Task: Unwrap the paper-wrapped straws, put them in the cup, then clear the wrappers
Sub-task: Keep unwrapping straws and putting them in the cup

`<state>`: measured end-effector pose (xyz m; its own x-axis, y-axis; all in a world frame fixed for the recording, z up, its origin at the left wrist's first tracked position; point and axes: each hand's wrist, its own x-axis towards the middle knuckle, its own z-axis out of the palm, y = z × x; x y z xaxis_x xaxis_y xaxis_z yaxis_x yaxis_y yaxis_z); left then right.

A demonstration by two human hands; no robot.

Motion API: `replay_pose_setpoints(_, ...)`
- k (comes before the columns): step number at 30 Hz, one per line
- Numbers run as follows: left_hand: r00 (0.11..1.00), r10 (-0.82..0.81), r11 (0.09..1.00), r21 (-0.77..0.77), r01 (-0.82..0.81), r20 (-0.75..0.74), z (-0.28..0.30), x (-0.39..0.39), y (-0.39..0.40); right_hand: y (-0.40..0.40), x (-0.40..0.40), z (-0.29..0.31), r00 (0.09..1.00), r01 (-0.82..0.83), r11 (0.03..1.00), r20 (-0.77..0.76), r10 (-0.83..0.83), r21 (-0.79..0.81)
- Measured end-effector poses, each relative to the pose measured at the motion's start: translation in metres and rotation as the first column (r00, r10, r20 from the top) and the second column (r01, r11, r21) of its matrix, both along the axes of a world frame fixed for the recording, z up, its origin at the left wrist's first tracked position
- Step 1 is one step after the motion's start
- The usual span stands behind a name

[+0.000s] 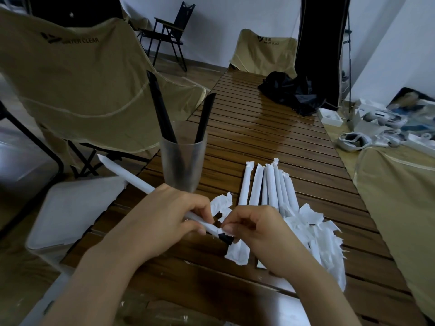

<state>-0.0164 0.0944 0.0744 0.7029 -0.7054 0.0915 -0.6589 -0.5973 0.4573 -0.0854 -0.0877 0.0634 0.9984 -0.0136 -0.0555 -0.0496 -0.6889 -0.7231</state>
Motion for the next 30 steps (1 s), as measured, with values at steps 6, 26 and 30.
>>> replay_pose_setpoints(6,1.000,0.008,1.000,-0.006,-0.008,-0.030,-0.006,0.002,-0.003,0.002,0.002,0.000,1.000,0.015,0.989,-0.024,-0.019,-0.144)
replay_pose_setpoints(26,0.999,0.004,1.000,-0.016,-0.003,0.035,0.004,-0.003,-0.008,-0.003,0.006,-0.008,0.970,0.244,0.965,0.028,-0.243,-0.094)
replay_pose_setpoints(30,0.997,-0.016,0.999,-0.029,0.018,0.079,0.002,-0.003,-0.009,-0.002,0.007,-0.009,0.961,0.275,0.955,0.033,-0.273,-0.112)
